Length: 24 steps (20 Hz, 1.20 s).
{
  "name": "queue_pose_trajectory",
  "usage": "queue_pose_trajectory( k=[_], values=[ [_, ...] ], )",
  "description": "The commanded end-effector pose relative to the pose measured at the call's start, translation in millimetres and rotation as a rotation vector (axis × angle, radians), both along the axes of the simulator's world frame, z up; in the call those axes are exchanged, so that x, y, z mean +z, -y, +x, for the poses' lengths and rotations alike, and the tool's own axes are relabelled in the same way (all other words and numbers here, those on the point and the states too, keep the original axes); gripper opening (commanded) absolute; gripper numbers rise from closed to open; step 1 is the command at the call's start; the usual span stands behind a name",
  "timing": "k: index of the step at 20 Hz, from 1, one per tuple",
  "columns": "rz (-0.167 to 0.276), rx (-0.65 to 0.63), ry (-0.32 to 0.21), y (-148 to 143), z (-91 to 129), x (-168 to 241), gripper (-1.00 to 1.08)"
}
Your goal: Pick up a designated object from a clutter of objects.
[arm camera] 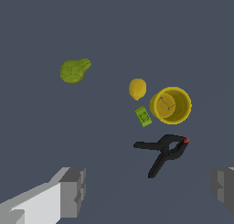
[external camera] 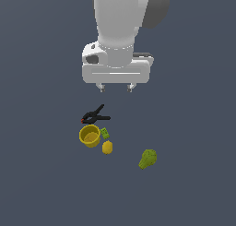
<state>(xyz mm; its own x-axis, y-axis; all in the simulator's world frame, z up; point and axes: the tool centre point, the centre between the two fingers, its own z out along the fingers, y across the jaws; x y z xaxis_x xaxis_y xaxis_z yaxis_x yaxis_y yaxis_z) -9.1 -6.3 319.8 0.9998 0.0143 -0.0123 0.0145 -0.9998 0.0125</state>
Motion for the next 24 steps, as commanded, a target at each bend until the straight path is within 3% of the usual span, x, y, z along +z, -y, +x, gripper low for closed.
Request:
queue_pose_trajectory(
  k=[1, 14, 24],
  values=[
    [0.000, 0.000, 0.000, 0.0, 0.0, 0.0, 1.00],
    [-0.019, 0.043, 0.016, 3.1, 4.9, 9.5, 1.00],
    [-0.002, -0.084, 0.016, 17.3, 5.0, -24.5, 1.00]
  ],
)
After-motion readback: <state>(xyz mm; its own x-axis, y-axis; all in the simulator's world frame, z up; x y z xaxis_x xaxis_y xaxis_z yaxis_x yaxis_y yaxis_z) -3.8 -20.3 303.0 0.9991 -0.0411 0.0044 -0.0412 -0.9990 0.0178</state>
